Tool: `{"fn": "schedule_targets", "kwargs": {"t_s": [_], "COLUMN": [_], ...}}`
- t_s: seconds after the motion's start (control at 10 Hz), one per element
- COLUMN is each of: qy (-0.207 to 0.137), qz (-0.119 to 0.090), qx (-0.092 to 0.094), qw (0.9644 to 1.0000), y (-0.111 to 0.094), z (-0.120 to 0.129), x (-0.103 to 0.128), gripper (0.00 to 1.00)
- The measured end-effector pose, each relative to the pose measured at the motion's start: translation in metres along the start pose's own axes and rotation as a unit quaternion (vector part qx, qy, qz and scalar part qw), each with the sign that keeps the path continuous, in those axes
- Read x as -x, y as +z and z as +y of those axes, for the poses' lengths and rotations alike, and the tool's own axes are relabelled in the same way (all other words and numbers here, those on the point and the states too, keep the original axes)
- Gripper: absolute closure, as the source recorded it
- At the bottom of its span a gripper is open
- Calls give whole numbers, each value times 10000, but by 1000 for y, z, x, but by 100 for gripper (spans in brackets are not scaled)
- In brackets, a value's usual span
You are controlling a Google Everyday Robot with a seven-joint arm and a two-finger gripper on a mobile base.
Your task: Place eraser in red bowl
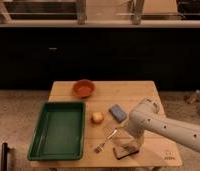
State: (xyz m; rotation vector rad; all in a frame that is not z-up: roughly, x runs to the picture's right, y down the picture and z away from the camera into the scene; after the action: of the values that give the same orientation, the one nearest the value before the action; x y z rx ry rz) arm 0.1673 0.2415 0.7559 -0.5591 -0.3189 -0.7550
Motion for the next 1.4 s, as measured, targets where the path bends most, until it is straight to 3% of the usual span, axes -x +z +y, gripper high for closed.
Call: {"fn": "schedule_targets", "kwargs": {"t_s": [0.3, 0.7, 0.9, 1.4], "qy": [70, 377, 625, 1137], "qz": [-52, -198, -382, -820], "qx": [12, -187, -273, -510], "qw": [10000, 9989, 9969, 9888], "y": [6, -3, -3, 2], "z": [4, 32, 41, 28], "x": [0, 11, 15, 33], "gripper": [20, 20, 20, 20]}}
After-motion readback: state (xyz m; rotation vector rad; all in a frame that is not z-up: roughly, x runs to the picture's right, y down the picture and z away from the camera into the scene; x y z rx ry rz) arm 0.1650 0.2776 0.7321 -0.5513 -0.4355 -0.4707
